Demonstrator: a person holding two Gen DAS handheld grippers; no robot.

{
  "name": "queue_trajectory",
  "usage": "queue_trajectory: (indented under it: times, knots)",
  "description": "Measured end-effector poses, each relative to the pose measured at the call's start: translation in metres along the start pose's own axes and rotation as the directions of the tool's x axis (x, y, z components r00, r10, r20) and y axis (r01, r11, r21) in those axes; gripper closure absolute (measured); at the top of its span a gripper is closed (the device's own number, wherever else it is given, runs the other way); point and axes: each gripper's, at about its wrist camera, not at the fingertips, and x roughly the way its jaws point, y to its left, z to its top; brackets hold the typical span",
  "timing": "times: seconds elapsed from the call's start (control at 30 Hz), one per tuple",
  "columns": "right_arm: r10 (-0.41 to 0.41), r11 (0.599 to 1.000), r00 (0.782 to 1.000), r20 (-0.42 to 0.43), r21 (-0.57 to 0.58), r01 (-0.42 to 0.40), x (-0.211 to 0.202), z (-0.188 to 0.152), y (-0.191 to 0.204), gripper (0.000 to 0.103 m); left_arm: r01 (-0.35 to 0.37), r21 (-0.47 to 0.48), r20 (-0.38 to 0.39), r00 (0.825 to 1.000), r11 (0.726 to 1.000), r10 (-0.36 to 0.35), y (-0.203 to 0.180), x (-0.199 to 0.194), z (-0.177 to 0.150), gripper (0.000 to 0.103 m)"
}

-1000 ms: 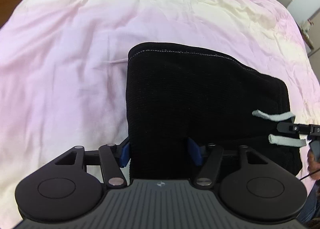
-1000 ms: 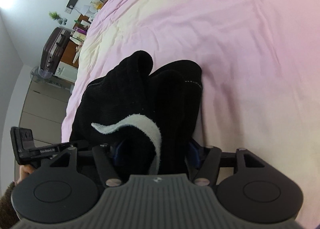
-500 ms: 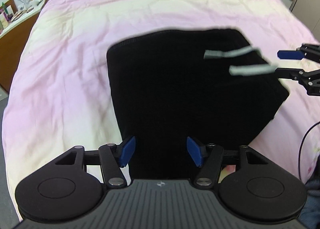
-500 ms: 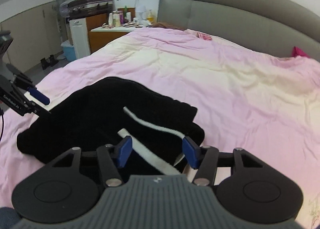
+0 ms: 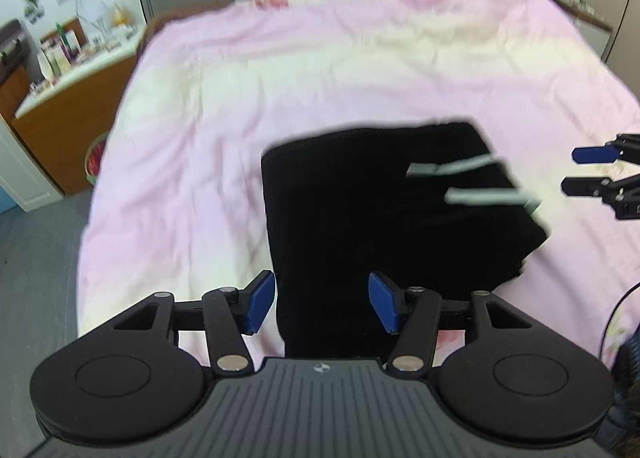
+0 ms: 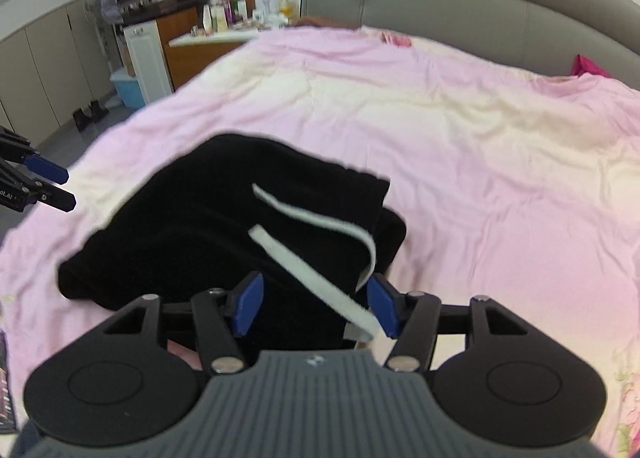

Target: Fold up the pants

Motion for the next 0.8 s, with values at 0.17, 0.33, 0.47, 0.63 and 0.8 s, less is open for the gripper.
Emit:
queue_trajectory:
  times: [0.17,0.33,0.47,0.63,0.8]
  knots:
    - [-0.022,0.999,0.986,0.163,-0.029,0.027,-0.09,0.025,0.013,0.02,-0.074,0.001,0.189,0.979,0.997,0.072,-0.039,-0.098,0.015,0.032]
    - [-0.034,0.997,0.94,0.339,-0.059,0.057,-0.181,0.022,0.037,0.005,-0.165,-0.053,0.349,0.921,0.985,0.173,-0.088,-0.17,0.006,0.018]
    - [-0.078,0.991,0.9,0.428,-0.064,0.116,-0.234,-0.001,0.053,0.005,-0.283,-0.095,0.391,0.871,0.954,0.297,-0.132,-0.198,-0.017,0.011]
    - [-0.132,0.989,0.864,0.486,0.001,0.15,-0.279,-0.042,0.062,0.005,-0.329,-0.179,0.434,0.82,0.927,0.374,-0.164,-0.206,-0.056,0.011]
    - [-0.173,0.984,0.841,0.513,0.054,0.17,-0.302,-0.086,0.067,0.005,-0.29,-0.283,0.384,0.839,0.914,0.385,-0.178,-0.197,-0.089,0.011]
